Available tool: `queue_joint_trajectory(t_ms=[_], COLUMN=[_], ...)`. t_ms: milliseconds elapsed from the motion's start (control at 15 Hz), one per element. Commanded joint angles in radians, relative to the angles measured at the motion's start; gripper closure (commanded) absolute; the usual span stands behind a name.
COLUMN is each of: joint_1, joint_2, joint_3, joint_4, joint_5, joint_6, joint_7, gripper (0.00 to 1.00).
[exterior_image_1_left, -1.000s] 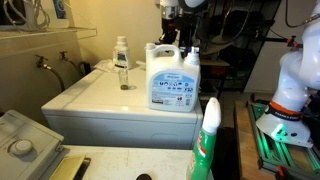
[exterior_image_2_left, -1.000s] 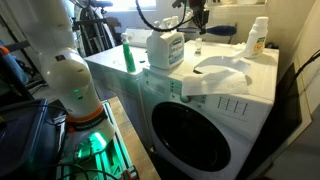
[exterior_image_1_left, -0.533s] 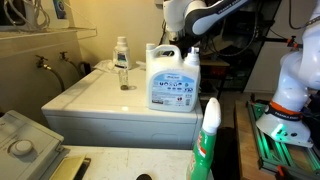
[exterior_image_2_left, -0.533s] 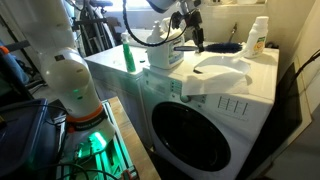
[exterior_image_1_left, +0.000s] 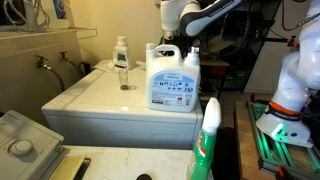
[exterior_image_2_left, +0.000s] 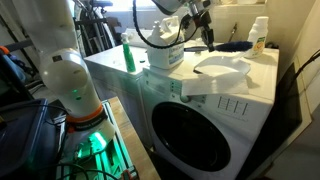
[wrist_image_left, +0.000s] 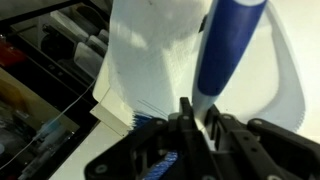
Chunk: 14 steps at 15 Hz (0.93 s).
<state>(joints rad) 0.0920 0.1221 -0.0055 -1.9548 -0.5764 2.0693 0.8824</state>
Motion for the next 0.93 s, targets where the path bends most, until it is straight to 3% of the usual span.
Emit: queue_joint_trajectory(t_ms=[0,467,533,600,667,867], joint_1=[-0.015,-0.012,-0.013,-0.012,-0.012,-0.012], joint_2=[0.099,0.249,0.263,0.269,0.269,0.214], joint_3=[-0.009,-0.051,-0.055,-0.057,-0.055,-0.028], joint_4=[0.088,0.205,0.217,0.222,0.226,0.219], joint_5=[-0.02,0.002,0.013,0.026,0.042,0.135], joint_6=[0.034,0.062,0.064,0.065,0.066,0.031], joint_7=[-0.047,-0.137,-0.153,-0.169,-0.192,-0.326], gripper=[0.96,0.96,0.9,0.58,0.57,0.37])
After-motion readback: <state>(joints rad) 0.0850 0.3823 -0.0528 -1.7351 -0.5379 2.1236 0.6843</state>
